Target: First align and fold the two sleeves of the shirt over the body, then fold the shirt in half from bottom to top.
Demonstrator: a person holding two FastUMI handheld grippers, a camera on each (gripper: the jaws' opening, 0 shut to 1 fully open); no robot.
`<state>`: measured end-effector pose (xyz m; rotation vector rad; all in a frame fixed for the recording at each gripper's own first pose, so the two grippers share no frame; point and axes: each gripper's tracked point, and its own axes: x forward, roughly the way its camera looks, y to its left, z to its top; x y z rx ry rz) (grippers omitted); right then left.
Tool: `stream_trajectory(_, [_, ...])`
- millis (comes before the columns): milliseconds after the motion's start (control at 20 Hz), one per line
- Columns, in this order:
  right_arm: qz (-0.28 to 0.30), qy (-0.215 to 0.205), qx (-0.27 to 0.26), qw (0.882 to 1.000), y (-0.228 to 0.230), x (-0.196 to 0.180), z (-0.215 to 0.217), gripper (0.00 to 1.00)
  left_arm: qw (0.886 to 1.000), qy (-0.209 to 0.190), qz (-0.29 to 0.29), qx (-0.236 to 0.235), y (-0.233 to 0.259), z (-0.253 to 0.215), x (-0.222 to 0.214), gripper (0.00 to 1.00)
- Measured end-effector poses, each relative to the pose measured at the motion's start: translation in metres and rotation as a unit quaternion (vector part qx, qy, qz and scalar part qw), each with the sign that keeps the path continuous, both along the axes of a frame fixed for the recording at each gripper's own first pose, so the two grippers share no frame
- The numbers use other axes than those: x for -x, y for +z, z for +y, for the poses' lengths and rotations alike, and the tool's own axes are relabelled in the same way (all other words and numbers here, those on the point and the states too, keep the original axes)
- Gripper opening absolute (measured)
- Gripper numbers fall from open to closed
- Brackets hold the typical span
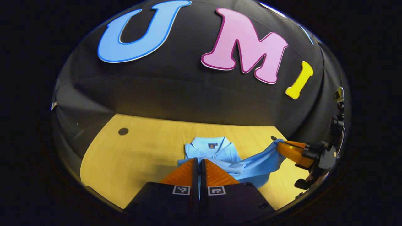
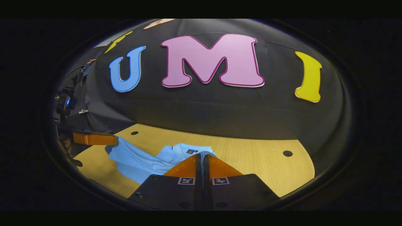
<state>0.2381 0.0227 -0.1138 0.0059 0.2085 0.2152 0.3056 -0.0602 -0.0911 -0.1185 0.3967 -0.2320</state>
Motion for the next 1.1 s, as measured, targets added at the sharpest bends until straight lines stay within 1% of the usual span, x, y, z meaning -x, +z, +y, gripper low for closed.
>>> stream_trajectory(50, [-0.006, -0.001, 0.003, 1.000, 0.001, -0.018, 0.000, 0.05, 1.000, 0.008, -0.008, -0.009, 0.002, 0.004, -0.018, 0.06])
stream_trajectory(100, [-0.007, -0.003, 0.003, 1.000, 0.001, -0.035, -0.002, 0.05, 1.000, 0.012, -0.020, -0.020, 0.002, 0.006, -0.039, 0.06])
stream_trajectory(150, [-0.009, -0.001, 0.001, 1.000, -0.001, -0.052, -0.001, 0.05, 0.999, 0.014, -0.024, -0.027, -0.001, 0.010, -0.055, 0.06])
stream_trajectory(250, [-0.012, -0.004, 0.011, 1.000, -0.009, -0.085, -0.003, 0.05, 0.999, 0.019, -0.020, -0.017, -0.012, 0.012, -0.086, 0.06])
stream_trajectory(300, [-0.011, -0.008, 0.013, 1.000, -0.014, -0.100, -0.004, 0.05, 1.000, 0.019, -0.018, -0.010, -0.020, 0.014, -0.103, 0.01])
stream_trajectory(350, [-0.012, -0.013, 0.012, 1.000, -0.018, -0.114, -0.005, 0.05, 1.000, 0.021, -0.014, -0.008, -0.029, 0.016, -0.117, 0.10])
stream_trajectory(400, [-0.011, -0.019, 0.008, 1.000, -0.023, -0.126, -0.005, 0.05, 1.000, 0.023, -0.015, -0.011, -0.037, 0.020, -0.132, 0.06])
stream_trajectory(450, [-0.009, -0.025, 0.007, 1.000, -0.030, -0.138, -0.006, 0.05, 0.999, 0.024, -0.014, -0.014, -0.044, 0.022, -0.148, 0.06])
stream_trajectory(500, [-0.006, -0.032, 0.010, 0.999, -0.038, -0.149, -0.007, 0.00, 0.999, 0.027, -0.017, -0.017, -0.052, 0.025, -0.162, 0.06])
stream_trajectory(550, [0.001, -0.038, 0.015, 0.999, -0.048, -0.158, -0.008, 0.05, 0.999, 0.034, -0.017, -0.019, -0.059, 0.029, -0.176, 0.06])
stream_trajectory(600, [0.008, -0.047, 0.020, 0.999, -0.059, -0.165, -0.010, 0.05, 0.999, 0.038, -0.012, -0.017, -0.066, 0.029, -0.186, 0.10])
stream_trajectory(650, [0.017, -0.057, 0.029, 0.998, -0.071, -0.169, -0.013, 0.08, 0.999, 0.041, -0.003, -0.021, -0.073, 0.031, -0.189, 0.11])
stream_trajectory(700, [0.026, -0.061, 0.036, 0.997, -0.080, -0.171, -0.015, 0.11, 0.998, 0.049, 0.002, -0.034, -0.082, 0.037, -0.190, 0.07])
stream_trajectory(750, [0.034, -0.064, 0.037, 0.997, -0.083, -0.170, -0.015, 0.16, 0.997, 0.055, 0.009, -0.044, -0.085, 0.042, -0.187, 0.23])
stream_trajectory(800, [0.035, -0.066, 0.032, 0.997, -0.081, -0.162, -0.016, 0.22, 0.997, 0.057, 0.009, -0.044, -0.083, 0.045, -0.178, 0.38])
stream_trajectory(900, [0.010, -0.073, 0.019, 0.997, -0.064, -0.143, -0.018, 0.75, 0.998, 0.058, -0.020, -0.031, -0.066, 0.049, -0.155, 0.70])
stream_trajectory(950, [0.000, -0.076, 0.018, 0.997, -0.055, -0.129, -0.022, 0.86, 0.997, 0.060, -0.035, -0.032, -0.055, 0.051, -0.141, 0.86])
stream_trajectory(1000, [-0.009, -0.083, 0.020, 0.996, -0.046, -0.113, -0.026, 0.90, 0.996, 0.067, -0.051, -0.040, -0.044, 0.057, -0.125, 0.98])
stream_trajectory(1050, [-0.017, -0.086, 0.022, 0.996, -0.036, -0.097, -0.029, 0.98, 0.994, 0.073, -0.070, -0.051, -0.028, 0.059, -0.106, 0.97])
stream_trajectory(1100, [-0.024, -0.088, 0.025, 0.996, -0.026, -0.077, -0.033, 0.99, 0.992, 0.075, -0.085, -0.061, -0.015, 0.061, -0.087, 0.97])
